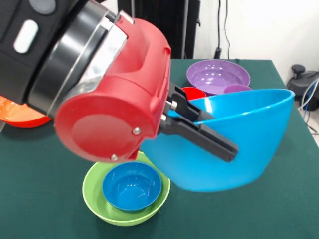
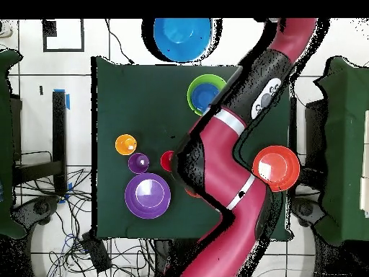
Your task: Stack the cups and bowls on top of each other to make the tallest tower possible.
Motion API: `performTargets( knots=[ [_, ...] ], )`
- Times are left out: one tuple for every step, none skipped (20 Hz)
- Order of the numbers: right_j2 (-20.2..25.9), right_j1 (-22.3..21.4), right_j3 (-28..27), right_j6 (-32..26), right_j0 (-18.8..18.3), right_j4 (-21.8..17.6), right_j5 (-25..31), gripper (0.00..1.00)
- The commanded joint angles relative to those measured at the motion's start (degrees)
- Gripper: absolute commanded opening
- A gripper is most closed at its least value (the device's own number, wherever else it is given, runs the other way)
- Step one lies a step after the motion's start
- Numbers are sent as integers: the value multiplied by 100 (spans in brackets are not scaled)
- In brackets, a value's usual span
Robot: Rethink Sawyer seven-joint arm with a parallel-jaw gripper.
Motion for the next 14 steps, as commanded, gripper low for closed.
performTargets(
  knots=[
    [-2175,465,656,834,-196,1314,946,0],
    [-2353,515,843,924,-243,1518,1010,0],
    [-2530,579,1035,1038,-290,1730,1025,0],
    [-2703,624,1199,1165,-322,1899,992,0],
    [-2883,734,1449,1325,-401,2097,948,0],
    [-3089,778,1605,1516,-433,2231,882,0],
    [-3308,840,1804,1658,-498,2414,805,0],
    [-3497,867,1910,1756,-527,2510,741,0],
    [-3680,905,2054,1815,-581,2626,673,0],
    [-3880,915,2166,1794,-623,2698,627,0],
    [-4051,911,2239,1845,-657,2778,624,0],
    [-4222,907,2313,1897,-690,2859,622,0],
    [-4359,911,2364,1962,-717,2953,609,0],
    [-4524,903,2463,1950,-766,3036,596,0]
  ],
)
